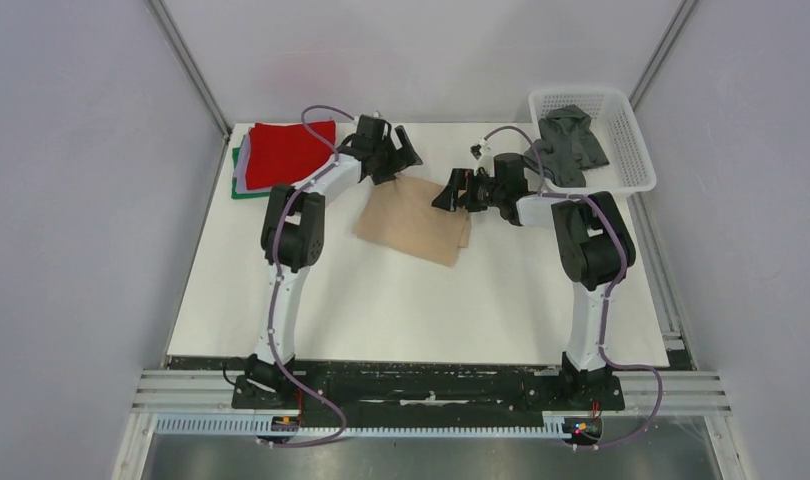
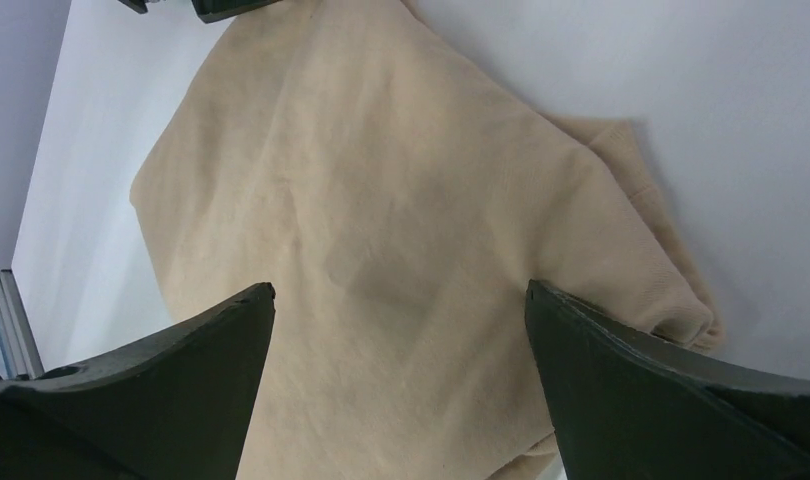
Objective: Fold and stack the t-shirts
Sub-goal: Put the neatly folded tshirt into the corner of the board with the left arm
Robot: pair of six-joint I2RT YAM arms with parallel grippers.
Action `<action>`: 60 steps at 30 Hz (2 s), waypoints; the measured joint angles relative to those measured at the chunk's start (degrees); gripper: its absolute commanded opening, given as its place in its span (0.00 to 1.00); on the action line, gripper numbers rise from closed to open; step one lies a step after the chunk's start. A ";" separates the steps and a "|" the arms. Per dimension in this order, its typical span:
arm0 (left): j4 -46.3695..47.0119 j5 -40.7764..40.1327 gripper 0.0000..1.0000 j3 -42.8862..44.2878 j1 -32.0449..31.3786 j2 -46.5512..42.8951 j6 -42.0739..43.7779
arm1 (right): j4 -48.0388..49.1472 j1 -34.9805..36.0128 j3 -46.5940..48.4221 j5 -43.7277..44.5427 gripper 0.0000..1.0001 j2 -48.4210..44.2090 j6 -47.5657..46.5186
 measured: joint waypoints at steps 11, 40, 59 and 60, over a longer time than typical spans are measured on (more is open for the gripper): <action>10.05 -0.72 1.00 -43.17 -5.22 -27.76 -2.10 | 5.62 2.40 -22.64 1.60 0.98 -15.54 -3.82; -3.30 -18.03 0.91 -68.17 -18.25 -56.85 -8.79 | -16.63 4.44 -49.48 38.56 0.98 -79.58 0.17; -7.61 -28.65 0.02 -51.71 -26.12 -35.93 -12.98 | -22.45 4.35 -51.08 45.68 0.98 -80.37 -3.34; -8.28 -29.42 0.02 -50.21 -26.34 -34.84 -12.92 | -22.56 4.35 -51.17 45.90 0.98 -80.39 -3.52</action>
